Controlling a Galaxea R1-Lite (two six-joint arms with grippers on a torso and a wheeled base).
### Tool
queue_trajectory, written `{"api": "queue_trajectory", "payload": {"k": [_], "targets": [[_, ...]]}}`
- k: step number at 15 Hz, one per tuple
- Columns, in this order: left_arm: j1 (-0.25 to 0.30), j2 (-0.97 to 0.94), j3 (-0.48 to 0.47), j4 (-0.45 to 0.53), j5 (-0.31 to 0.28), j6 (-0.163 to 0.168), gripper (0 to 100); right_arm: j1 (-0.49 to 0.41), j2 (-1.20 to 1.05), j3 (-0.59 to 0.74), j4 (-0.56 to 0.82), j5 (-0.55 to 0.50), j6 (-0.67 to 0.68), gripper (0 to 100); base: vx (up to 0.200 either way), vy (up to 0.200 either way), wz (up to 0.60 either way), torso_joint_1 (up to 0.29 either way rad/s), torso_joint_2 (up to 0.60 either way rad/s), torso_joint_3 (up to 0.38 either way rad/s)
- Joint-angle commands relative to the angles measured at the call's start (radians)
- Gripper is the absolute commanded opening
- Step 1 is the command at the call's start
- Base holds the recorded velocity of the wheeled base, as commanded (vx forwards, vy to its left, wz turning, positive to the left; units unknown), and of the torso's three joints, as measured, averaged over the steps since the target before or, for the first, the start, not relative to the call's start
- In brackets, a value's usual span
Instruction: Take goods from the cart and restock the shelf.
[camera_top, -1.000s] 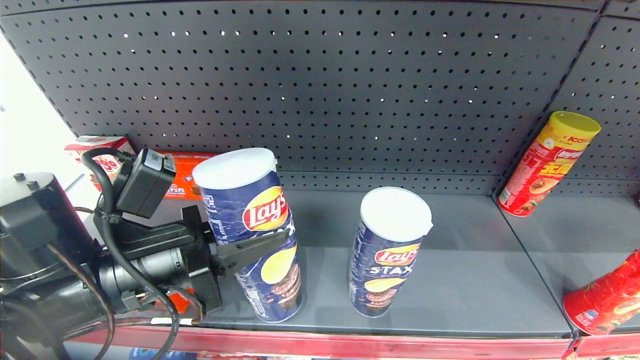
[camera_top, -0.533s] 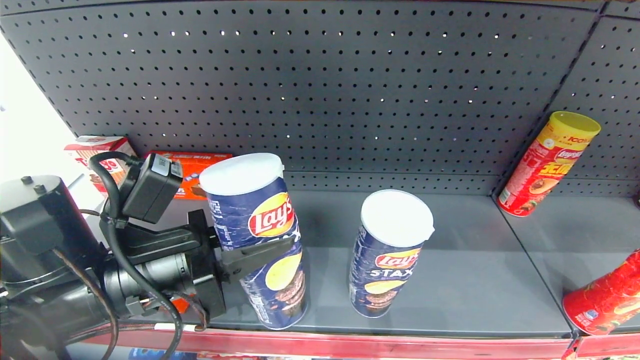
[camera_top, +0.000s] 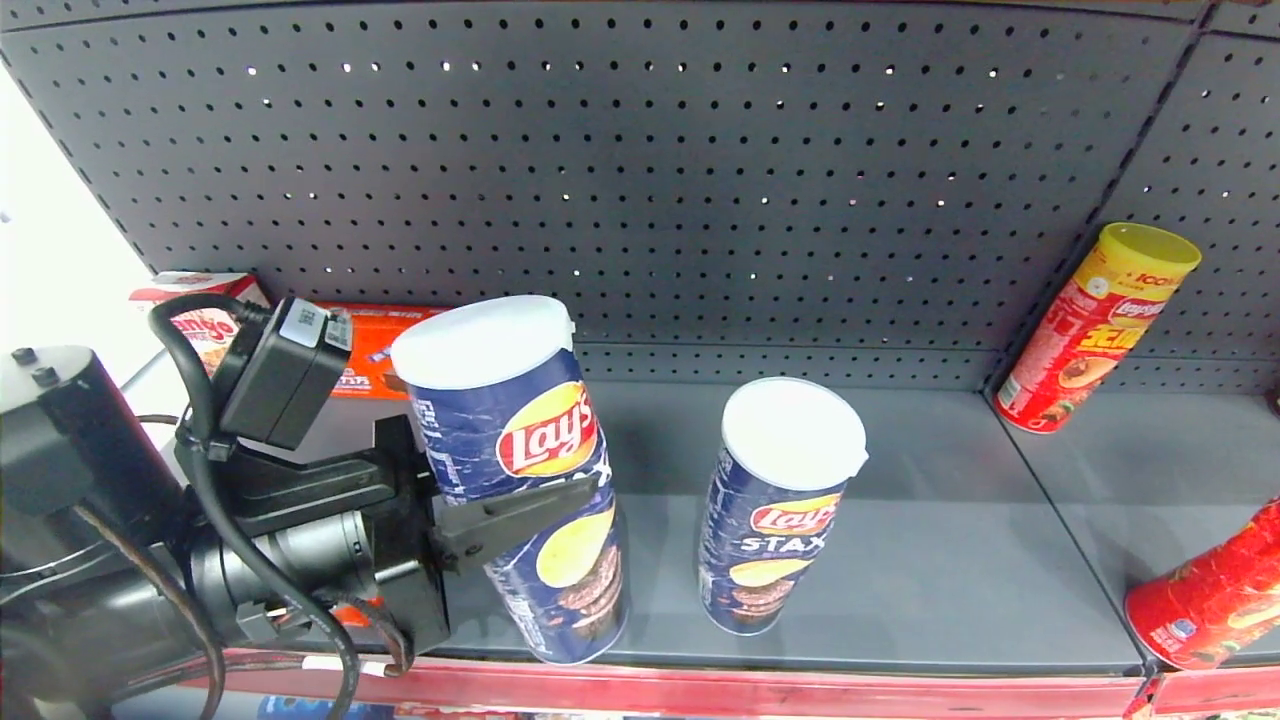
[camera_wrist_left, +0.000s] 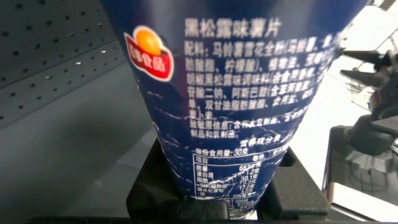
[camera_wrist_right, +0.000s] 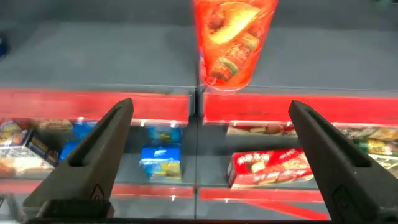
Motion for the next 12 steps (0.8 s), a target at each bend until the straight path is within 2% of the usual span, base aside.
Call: {"api": "queue_trajectory", "payload": {"k": [1,8,9,12], "targets": [[-0.008,-0.004,0.006,0.000,0.000,0.001,0,0.000,-0.004,0.002,0.002,-0.003,0.008,100,0.000,0.000,0.00,0.000,0.00,0.000],[-0.010,-0.080,0.034,0.014,0.005,0.000,0,0.000,-0.004,0.002,0.000,-0.003,0.003,100,0.000,0.000,0.00,0.000,0.00,0.000],[0.004,-0.075,0.043,0.001,0.002,0.001,0,0.000,-0.004,0.002,0.000,-0.003,0.003,100,0.000,0.000,0.00,0.000,0.00,0.000],[0.001,-0.060,0.000,0.014,0.003,-0.002,0,0.000,-0.004,0.002,0.000,-0.003,0.003,100,0.000,0.000,0.00,0.000,0.00,0.000]]}}
